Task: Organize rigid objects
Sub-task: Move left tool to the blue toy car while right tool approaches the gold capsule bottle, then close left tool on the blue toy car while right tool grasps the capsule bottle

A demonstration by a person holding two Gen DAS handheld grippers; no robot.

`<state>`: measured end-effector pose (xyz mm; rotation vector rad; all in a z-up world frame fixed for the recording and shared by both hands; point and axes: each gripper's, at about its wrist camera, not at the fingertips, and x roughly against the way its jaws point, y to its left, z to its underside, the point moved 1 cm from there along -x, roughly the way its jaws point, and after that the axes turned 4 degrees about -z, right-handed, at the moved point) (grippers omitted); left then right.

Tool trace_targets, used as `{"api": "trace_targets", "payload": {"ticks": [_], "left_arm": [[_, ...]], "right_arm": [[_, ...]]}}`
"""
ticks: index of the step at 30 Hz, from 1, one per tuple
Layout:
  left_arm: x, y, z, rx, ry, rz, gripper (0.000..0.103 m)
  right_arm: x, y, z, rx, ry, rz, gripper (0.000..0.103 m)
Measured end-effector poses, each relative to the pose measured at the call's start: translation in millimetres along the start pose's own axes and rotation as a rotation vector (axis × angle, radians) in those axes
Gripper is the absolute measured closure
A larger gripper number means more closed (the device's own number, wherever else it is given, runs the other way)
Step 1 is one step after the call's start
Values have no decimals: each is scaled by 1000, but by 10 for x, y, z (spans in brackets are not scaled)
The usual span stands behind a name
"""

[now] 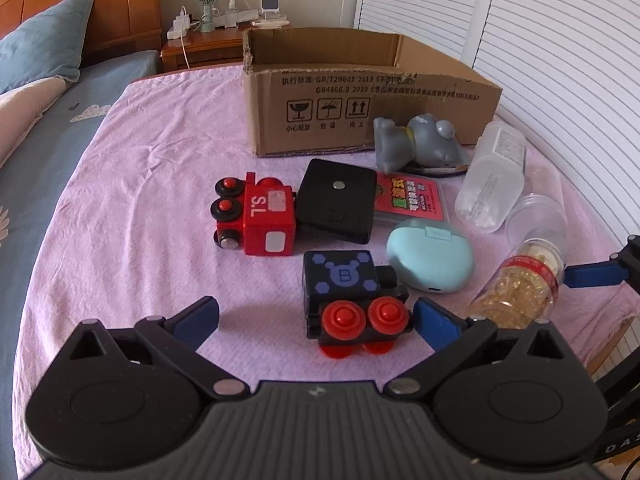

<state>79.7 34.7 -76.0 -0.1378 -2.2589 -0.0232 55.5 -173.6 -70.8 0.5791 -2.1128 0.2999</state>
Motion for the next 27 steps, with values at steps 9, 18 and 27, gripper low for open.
{"api": "trace_targets", "payload": {"ticks": [9,18,27], "left_arm": [[38,215,103,-56,-36,-36,0],[-5,152,83,-113,-76,12,0],[-37,53,0,-222,-112,120,19]], "right_arm": [[-8,-56,77,-10,-50,-41,0],[-2,-55,80,-6,-75,-43,0],[15,-48,101,-8,-84,-43,0]]}}
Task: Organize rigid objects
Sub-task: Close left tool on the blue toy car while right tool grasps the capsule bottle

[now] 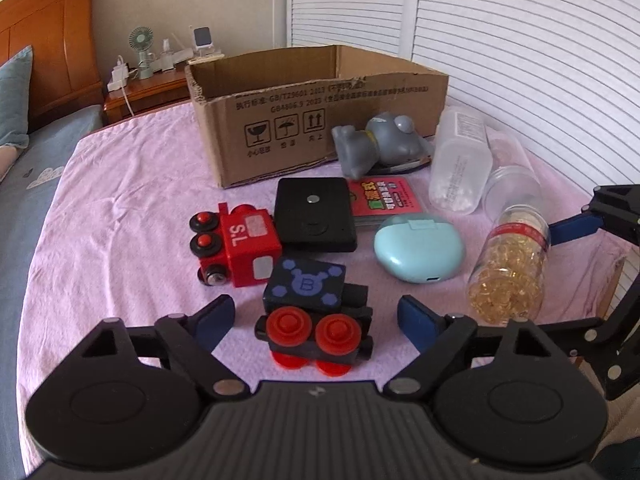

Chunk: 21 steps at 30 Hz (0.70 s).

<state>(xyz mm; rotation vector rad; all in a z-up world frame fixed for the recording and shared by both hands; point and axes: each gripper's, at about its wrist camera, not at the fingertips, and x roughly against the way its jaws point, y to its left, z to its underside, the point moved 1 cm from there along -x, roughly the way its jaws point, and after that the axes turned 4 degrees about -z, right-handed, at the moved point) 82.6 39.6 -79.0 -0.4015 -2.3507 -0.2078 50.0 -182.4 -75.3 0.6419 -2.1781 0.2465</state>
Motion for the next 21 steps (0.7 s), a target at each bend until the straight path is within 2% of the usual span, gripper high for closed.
{"api": "trace_targets", "payload": {"ticks": [2,4,6,15,21], "left_arm": [[6,-19,-14,-20,-9,25,31],[11,-35,-19,-30,-14,34,35],[25,-27,-23,-21,-18,27,48],[196,71,121,51,2,-39,49],[213,82,130,63,0,-51,48]], "right_arm": [[0,10,-22,1,13,-4,0],[16,24,-40,3,5,-26,0],[41,47,-65,4,-11,-36,0],[11,125,-221,31,-37,-32,0],[-79,228,-333,78,-30,-12,0]]}}
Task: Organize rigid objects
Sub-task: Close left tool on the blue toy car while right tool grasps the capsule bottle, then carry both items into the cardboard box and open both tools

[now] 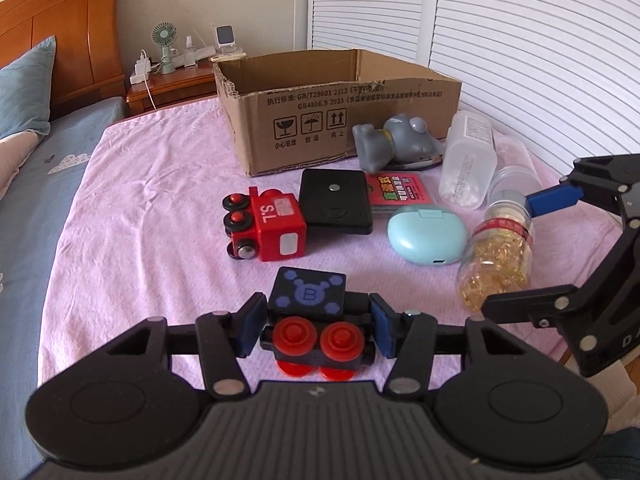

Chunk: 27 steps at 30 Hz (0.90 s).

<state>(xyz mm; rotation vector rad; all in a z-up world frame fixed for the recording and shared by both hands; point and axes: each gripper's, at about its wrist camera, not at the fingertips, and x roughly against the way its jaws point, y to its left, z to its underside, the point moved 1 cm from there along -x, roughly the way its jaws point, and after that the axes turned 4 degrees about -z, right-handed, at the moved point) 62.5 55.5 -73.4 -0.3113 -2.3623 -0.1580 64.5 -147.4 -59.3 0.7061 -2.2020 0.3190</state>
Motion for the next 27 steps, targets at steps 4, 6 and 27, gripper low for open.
{"api": "trace_targets", "payload": {"ticks": [4,6,27], "left_arm": [[-16,-14,-9,5,-3,-5,48],[-19,-14,-8,7,-3,-5,48],[238,21,-751,-69,-42,21,52]], "right_arm": [[-40,26,-52,11,9,15,0],[-43,33,-55,20,16,28,2],[471,-239,-523,23,-64,-61,8]]}}
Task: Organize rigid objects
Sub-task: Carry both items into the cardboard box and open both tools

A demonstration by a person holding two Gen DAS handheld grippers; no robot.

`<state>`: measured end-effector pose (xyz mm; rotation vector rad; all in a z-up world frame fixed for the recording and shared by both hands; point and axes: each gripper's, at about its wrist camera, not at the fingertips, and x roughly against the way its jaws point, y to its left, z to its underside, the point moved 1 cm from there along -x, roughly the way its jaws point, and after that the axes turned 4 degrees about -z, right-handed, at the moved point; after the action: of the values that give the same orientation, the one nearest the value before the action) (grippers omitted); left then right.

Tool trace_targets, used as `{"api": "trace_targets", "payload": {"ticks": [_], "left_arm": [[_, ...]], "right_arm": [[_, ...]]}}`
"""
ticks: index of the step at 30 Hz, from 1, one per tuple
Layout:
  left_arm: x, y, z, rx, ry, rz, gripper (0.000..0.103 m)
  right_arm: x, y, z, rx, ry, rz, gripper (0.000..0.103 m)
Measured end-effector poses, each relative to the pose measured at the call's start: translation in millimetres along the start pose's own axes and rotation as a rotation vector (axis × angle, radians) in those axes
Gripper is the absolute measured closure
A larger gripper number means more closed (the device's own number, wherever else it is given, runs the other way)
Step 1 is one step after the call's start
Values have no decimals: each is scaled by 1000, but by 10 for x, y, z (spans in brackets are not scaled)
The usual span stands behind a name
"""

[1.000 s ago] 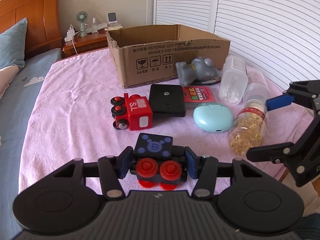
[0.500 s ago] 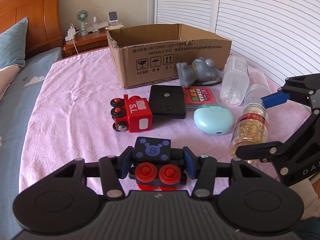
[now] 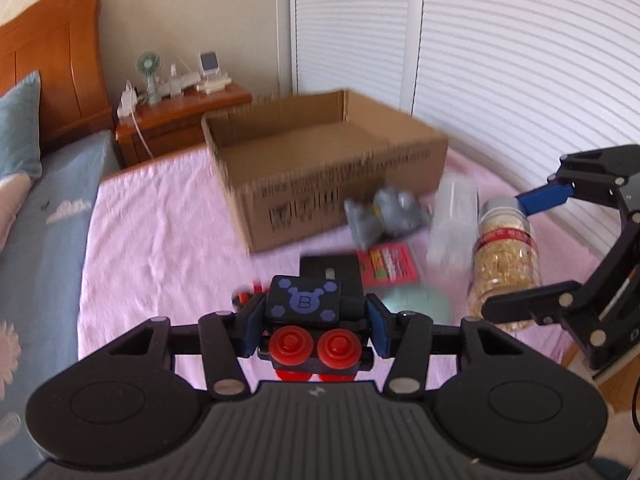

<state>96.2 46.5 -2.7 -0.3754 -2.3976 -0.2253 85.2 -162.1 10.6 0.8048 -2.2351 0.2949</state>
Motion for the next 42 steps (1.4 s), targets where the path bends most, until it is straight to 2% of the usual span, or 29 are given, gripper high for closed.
{"api": "trace_targets", "payload": {"ticks": [4,7,11,15,16,17,22,26,31,34,36,39,42], "left_arm": [[-122,20,-484,-20,-53,-4,52],[-374,27,-836,-43,-65,-24,52],[-886,66,-1206,-45,-6,-37,52],[-1379,164,-1400,-4,50,-73,52],[-1449,191,-1417,9,43,-84,47],[-1490,214,-1428,13,41,-93,37],[-1337,274,-1393,57,11,-102,13],[-1030,210,-1278,26,18,-101,13],[-664,82,-977,16,24,-196,12],[-499,93,-787,69,33,-201,12],[-441,97,-675,92,50,-210,12],[-364,79,-521,87,65,-238,12],[-285,102,-401,106,67,-235,11]], "right_arm": [[88,-206,-251,4,-58,29,8],[61,-367,-436,9,-84,58,8],[-9,-620,-659,-8,-104,83,8],[-89,-835,-794,-30,-109,101,8],[-109,-885,-811,-40,-109,104,8],[-131,-936,-824,-51,-105,104,7],[-276,-1151,-872,-97,-81,101,8],[-470,-1301,-992,-108,-46,104,7],[-838,-1471,-1236,-128,3,129,7],[-1036,-1551,-1388,-150,-3,142,7],[-1135,-1607,-1459,-156,-6,126,1],[-1122,-1613,-1476,-170,-6,127,0],[-983,-1574,-1401,-169,-17,109,0]]}}
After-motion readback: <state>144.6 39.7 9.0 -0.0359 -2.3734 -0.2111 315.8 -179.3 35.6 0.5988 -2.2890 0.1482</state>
